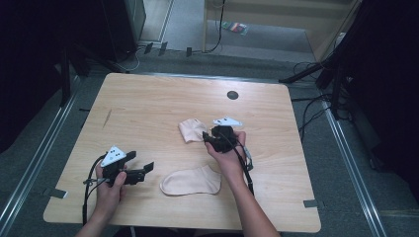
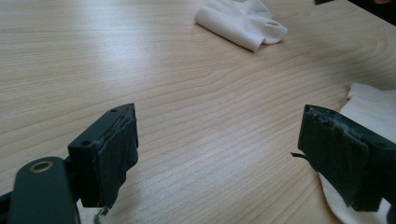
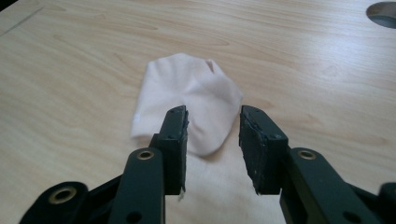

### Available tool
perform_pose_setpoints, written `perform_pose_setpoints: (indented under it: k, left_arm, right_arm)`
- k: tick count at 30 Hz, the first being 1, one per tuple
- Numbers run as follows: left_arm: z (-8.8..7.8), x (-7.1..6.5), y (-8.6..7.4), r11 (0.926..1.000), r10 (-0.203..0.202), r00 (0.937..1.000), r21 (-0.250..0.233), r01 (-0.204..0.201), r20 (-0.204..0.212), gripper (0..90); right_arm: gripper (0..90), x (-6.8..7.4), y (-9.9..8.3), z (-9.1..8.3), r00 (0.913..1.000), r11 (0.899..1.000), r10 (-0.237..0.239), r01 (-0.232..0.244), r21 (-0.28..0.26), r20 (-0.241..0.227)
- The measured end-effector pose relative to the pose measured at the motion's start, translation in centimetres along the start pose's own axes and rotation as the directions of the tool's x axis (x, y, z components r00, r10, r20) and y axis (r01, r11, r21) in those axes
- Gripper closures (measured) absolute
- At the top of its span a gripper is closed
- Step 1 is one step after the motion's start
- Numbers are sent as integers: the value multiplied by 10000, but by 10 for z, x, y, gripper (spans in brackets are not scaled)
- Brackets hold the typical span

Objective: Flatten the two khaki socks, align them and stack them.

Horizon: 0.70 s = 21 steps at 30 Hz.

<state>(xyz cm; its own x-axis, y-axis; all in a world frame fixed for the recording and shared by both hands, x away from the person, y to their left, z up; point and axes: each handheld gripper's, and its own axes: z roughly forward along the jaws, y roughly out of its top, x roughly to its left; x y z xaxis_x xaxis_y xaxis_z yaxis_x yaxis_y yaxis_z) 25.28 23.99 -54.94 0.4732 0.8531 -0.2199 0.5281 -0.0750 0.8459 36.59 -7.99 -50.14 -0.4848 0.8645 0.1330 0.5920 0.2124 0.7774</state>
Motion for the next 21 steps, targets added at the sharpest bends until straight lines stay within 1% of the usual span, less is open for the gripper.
perform_pose_setpoints:
  k: [1, 2, 4, 5, 6, 8, 9, 10, 11, 12, 13, 14, 15, 17, 18, 20, 21]
  left_arm:
    - [0, 0, 0, 10000, 0, 10000, 0, 0, 0, 130]
    - [0, 0, 0, 10000, -16, 10000, -13, 16, -3, 131]
    - [0, 0, 0, 10000, -25, 10000, -45, 25, -2, 131]
    - [0, 0, 0, 10000, -25, 10000, -45, 25, -2, 131]
    - [0, 1, 0, 9999, -71, 10000, -71, 72, 33, 131]
    - [0, 1, 0, 9999, -106, 9999, -70, 106, 51, 131]
    - [0, 1, 0, 9999, -122, 9999, -68, 122, 65, 131]
    - [0, 2, 0, 9999, -149, 9998, -67, 150, 88, 131]
    - [0, 2, 0, 9999, -153, 9998, -62, 154, 94, 131]
    - [0, 2, 0, 9999, -142, 9999, -43, 142, 84, 133]
    - [0, 2, 0, 9999, -145, 9999, -39, 145, 86, 133]
    - [0, 2, 0, 9999, -137, 9999, -36, 138, 78, 134]
    - [0, 2, 0, 9999, -137, 9999, -36, 138, 78, 133]
    - [0, 2, 1, 9999, -143, 9999, -29, 143, 73, 133]
    - [0, 2, 1, 9999, -145, 9999, -21, 145, 61, 134]
    - [1, 2, 1, 9999, -136, 9999, -19, 136, 34, 134]
    - [1, 2, 1, 9999, -136, 9999, -19, 136, 34, 134]
  right_arm:
    - [635, 0, 0, 0, 10000, 10000, 0, 0, 0, 0]
    - [635, -4, 5, 12, 9998, 9999, 147, -147, -29, -108]
    - [635, -7, 9, 23, 9998, 9999, 147, -148, -82, -111]
    - [635, -7, 9, 23, 9998, 9999, 147, -148, -82, -111]
    - [629, -8, 13, 32, 9998, 9998, 181, -181, 0, -83]
    - [623, -8, 16, 40, 9995, 9996, 263, -262, 45, -151]
    - [623, -8, 16, 40, 9995, 9996, 263, -262, 45, -151]
    - [645, -8, 19, 46, 9987, 9989, 444, -441, 149, -256]
    - [645, -8, 19, 46, 9987, 9989, 444, -441, 149, -256]
    - [687, -7, 20, 53, 9991, 9987, 420, -419, 301, -29]
    - [684, -7, 20, 56, 9990, 9982, 457, -457, 390, 7]
    - [670, -6, 19, 59, 9989, 9980, 441, -447, 440, 147]
    - [661, -5, 19, 61, 9983, 9981, 417, -435, 441, 416]
    - [653, -5, 19, 64, 9976, 9975, 526, -546, 442, 441]
    - [655, -3, 18, 66, 9979, 9976, 433, -458, 523, 482]
    - [693, 0, 16, 71, 9980, 9966, 143, -192, 799, 617]
    - [693, 0, 16, 71, 9980, 9966, 143, -192, 799, 617]
